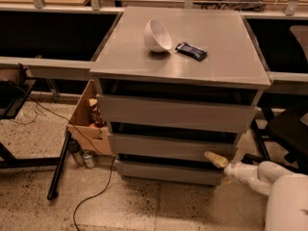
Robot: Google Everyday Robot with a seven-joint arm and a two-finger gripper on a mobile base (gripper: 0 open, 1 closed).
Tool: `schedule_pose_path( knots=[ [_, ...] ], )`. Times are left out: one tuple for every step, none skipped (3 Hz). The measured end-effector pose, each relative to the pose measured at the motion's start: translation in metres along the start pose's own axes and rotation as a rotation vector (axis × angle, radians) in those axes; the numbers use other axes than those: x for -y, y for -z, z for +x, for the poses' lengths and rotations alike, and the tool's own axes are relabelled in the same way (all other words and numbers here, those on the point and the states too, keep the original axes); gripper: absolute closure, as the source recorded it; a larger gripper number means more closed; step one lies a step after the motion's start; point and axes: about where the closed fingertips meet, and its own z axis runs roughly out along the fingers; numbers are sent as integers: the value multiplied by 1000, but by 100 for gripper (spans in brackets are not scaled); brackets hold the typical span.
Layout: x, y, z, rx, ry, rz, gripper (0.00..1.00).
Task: Close middle drawer
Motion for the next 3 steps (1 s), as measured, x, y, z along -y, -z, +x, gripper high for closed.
schedule_pose_path(
  knots=[
    [2,6,11,-1,24,9,0],
    [11,23,31,0,79,10,0],
    [11,23,31,0,79,10,0]
  ],
)
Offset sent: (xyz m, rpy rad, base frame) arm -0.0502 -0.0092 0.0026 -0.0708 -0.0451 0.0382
